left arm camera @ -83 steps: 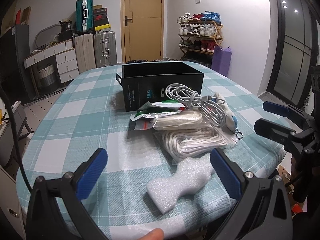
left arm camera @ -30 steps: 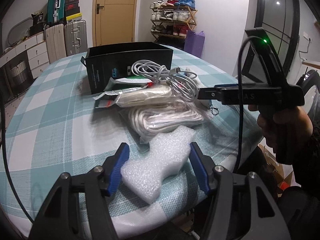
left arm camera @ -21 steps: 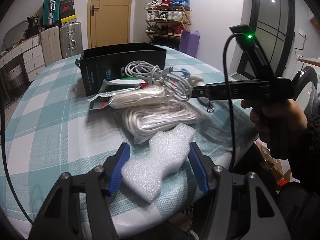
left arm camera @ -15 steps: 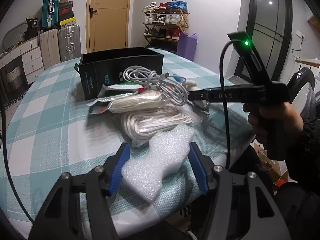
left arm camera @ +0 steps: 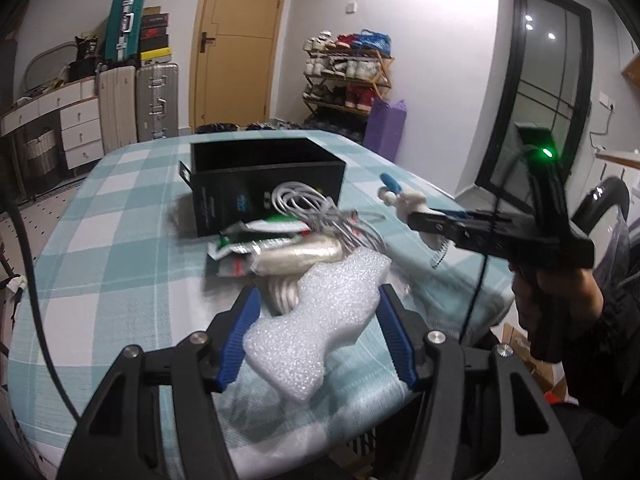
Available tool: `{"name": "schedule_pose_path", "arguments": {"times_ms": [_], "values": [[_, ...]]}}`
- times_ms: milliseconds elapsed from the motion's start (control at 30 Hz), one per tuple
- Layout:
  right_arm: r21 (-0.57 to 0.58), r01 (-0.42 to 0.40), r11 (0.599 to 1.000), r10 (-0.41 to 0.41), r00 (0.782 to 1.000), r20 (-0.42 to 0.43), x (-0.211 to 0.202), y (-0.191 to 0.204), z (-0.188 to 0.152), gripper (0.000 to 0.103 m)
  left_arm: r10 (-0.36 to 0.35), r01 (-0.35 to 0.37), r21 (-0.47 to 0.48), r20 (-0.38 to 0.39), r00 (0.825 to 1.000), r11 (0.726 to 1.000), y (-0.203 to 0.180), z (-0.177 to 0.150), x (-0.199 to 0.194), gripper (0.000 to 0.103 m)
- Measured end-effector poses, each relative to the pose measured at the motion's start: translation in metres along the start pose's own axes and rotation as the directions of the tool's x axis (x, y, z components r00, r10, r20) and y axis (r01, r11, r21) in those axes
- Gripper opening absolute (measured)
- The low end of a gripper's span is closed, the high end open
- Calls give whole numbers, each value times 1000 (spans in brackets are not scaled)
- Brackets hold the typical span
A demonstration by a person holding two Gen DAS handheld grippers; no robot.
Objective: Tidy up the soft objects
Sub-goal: 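Carry the foam piece and plush toy over the black box with both grippers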
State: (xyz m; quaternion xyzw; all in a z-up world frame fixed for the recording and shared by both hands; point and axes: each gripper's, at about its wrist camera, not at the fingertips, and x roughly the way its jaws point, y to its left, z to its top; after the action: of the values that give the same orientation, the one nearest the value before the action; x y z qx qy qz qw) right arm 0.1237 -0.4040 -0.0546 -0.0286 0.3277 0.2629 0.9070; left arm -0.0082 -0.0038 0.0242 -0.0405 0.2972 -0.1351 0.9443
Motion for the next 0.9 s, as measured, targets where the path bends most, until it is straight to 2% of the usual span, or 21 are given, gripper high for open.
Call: {"name": "schedule_pose_path", "arguments": {"times_ms": [200, 467, 900], "values": [[-44, -43, 998, 46, 997, 61, -20, 13, 6, 24, 52, -51, -46, 26, 998, 998, 13, 19, 0, 59], [-72, -63, 995, 69, 994, 84, -30, 25, 25, 24, 140, -134, -105, 47, 989, 985, 36, 51, 14, 59], [-108, -88, 990, 99, 990, 103, -19, 34, 74, 24, 176, -166, -142, 59, 983, 976, 65, 104, 52, 60]]}}
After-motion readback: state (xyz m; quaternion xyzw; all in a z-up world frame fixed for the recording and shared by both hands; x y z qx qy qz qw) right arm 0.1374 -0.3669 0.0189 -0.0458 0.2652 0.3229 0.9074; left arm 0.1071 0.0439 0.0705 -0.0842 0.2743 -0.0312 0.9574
